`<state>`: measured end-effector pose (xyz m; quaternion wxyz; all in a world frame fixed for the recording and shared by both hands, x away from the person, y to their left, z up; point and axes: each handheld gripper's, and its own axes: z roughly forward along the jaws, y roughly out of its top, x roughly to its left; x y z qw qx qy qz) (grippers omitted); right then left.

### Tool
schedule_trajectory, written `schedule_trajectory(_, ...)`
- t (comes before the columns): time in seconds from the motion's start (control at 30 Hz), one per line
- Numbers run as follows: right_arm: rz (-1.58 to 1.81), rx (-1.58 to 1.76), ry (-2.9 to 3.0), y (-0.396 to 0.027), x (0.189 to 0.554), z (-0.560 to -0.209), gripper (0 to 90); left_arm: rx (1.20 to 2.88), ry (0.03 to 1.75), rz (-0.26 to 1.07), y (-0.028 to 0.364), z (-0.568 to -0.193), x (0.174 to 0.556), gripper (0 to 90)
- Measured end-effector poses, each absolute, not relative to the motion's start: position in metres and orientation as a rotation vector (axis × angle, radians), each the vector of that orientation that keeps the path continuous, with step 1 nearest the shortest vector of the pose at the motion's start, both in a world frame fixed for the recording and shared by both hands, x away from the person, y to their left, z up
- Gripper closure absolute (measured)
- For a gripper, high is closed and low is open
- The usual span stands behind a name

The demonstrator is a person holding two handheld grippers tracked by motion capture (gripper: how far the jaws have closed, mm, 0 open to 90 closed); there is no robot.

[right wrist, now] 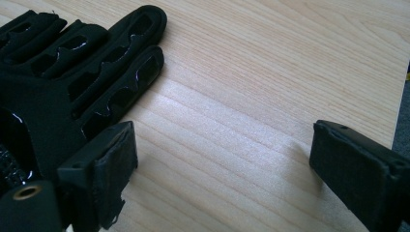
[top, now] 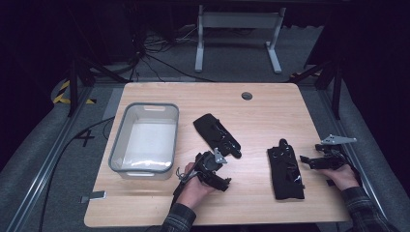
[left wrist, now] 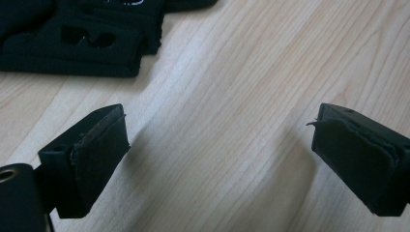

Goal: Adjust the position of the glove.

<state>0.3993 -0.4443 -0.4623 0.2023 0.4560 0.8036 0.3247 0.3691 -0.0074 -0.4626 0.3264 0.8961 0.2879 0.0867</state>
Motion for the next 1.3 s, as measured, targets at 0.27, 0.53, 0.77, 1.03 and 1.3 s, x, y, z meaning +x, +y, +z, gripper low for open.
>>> schedule_trajectory(0.27, 0.907, 1.271, 2.253, -0.444, 0.400, -0.462, 9.2, 2.321, 0.745, 0.180, -0.008, -0.448, 0.383, 27.9)
schedule_trajectory(0.53, 0.908, 1.266, 2.256, -0.444, 0.400, -0.462, 9.2, 2.319, 0.782, 0.209, -0.007, -0.437, 0.398, 71.4)
schedule_trajectory(0.77, 0.908, 1.266, 2.257, -0.444, 0.400, -0.462, 9.2, 2.306, 0.807, 0.240, -0.016, -0.427, 0.414, 89.8)
schedule_trajectory(1.03, 0.908, 1.266, 2.256, -0.444, 0.400, -0.462, 9.2, 2.363, 0.855, 0.297, -0.022, -0.438, 0.430, 89.8)
schedule_trajectory(1.3, 0.909, 1.266, 2.256, -0.444, 0.400, -0.462, 9.2, 2.384, 0.836, 0.255, -0.032, -0.445, 0.435, 89.8)
